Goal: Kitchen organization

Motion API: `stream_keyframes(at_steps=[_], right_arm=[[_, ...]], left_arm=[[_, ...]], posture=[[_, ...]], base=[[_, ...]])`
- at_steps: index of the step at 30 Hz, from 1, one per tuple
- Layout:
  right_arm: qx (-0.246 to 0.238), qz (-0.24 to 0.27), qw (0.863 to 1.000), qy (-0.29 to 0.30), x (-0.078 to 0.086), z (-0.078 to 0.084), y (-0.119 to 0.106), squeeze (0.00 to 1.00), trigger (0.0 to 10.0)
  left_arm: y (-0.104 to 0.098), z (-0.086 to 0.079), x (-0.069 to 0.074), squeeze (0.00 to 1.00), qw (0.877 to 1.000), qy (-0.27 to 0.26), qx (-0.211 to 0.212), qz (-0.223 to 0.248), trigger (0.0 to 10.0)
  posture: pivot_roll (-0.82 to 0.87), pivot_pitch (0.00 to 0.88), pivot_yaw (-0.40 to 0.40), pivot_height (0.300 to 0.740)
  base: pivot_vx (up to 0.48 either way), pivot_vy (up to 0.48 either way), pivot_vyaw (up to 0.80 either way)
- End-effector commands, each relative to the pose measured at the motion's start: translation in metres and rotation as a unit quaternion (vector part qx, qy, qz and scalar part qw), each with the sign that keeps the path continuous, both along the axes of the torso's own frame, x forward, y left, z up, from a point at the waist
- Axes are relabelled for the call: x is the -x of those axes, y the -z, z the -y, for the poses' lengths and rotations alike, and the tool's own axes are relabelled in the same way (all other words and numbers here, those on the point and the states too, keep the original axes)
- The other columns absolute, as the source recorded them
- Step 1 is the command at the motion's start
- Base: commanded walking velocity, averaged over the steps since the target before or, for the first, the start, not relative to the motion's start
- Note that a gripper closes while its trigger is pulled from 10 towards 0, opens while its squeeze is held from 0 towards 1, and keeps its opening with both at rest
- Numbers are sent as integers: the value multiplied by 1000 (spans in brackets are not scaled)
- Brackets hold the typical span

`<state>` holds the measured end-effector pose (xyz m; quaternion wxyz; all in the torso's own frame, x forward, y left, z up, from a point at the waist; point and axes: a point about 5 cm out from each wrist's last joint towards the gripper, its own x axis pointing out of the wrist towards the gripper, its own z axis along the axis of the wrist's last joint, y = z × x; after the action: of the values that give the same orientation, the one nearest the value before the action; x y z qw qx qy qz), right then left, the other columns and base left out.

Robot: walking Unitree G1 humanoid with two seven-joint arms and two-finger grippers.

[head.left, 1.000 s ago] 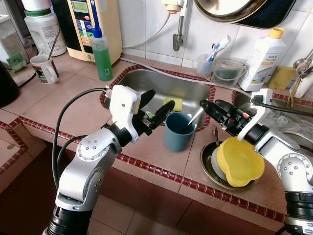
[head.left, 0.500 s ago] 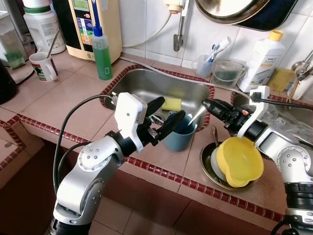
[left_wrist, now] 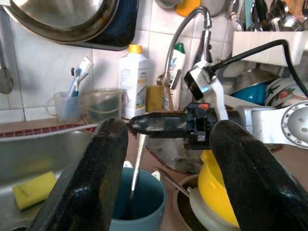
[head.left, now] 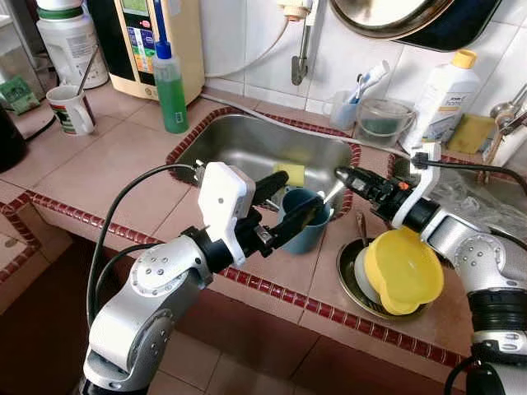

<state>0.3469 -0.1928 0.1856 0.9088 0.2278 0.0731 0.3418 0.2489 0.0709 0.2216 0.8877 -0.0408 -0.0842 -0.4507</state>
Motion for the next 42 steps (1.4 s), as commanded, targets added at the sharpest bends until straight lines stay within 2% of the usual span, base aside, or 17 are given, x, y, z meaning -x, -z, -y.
stream_keyframes(at_steps=[1, 9, 14, 15, 16, 17, 18, 19, 20, 21, 22, 42], right_arm=[[4, 4, 1000, -6, -2, -2, -2, 0, 10000], [-4, -3, 1000, -18, -3, -8, 4, 0, 9804], [-8, 0, 1000, -20, -5, -9, 2, 0, 10000], [-10, 2, 1000, -21, -5, -9, 1, 0, 8588], [-10, 3, 1000, -20, -5, -9, 1, 0, 8588], [-11, 4, 1000, -21, -5, -8, 0, 0, 4863], [-13, 4, 1000, -21, -5, -8, 0, 0, 3961], [-14, 5, 1000, -21, -5, -8, -1, 0, 3922], [-16, 5, 1000, -23, -5, -8, -1, 0, 2980], [-17, 4, 1000, -23, -5, -8, -1, 0, 784], [-18, 5, 1000, -22, -5, -8, -1, 0, 0], [-53, 18, 998, -32, -3, -8, -13, 0, 0]], left_arm=[[-7, 1, 3, 0, 1000, 3, 2, 12, 10000], [-6, 0, 9, 0, 1000, 23, 3, 2, 10000], [9, 1, 11, 0, 999, 23, -39, -12, 10000], [11, 1, 11, 0, 999, 24, -43, -13, 10000], [11, 1, 11, 0, 999, 25, -43, -13, 10000], [11, 1, 11, 0, 999, 26, -42, -13, 10000], [10, 1, 12, 0, 999, 26, -41, -14, 10000], [10, 1, 12, 0, 999, 27, -41, -15, 10000], [10, 1, 12, 0, 999, 28, -41, -15, 10000], [10, 1, 12, 0, 999, 28, -41, -15, 10000], [10, 1, 12, 0, 999, 28, -42, -15, 10000], [9, 4, 11, 0, 999, 34, -42, -5, 10000]], posture=[[-8, 47, -60, 740], [-3, 51, -66, 740], [-4, 50, -65, 740], [-4, 51, -64, 740], [-5, 50, -63, 740], [-5, 51, -62, 740], [-5, 51, -62, 740], [-5, 50, -62, 740], [-5, 50, -62, 740], [-5, 50, -62, 740], [-6, 51, -62, 740], [-17, 33, -66, 740]], base=[[0, 0, 0], [0, 0, 0], [0, 0, 0], [0, 0, 0], [0, 0, 0], [0, 0, 0], [0, 0, 0], [0, 0, 0], [0, 0, 0], [0, 0, 0], [0, 0, 0], [0, 0, 0]])
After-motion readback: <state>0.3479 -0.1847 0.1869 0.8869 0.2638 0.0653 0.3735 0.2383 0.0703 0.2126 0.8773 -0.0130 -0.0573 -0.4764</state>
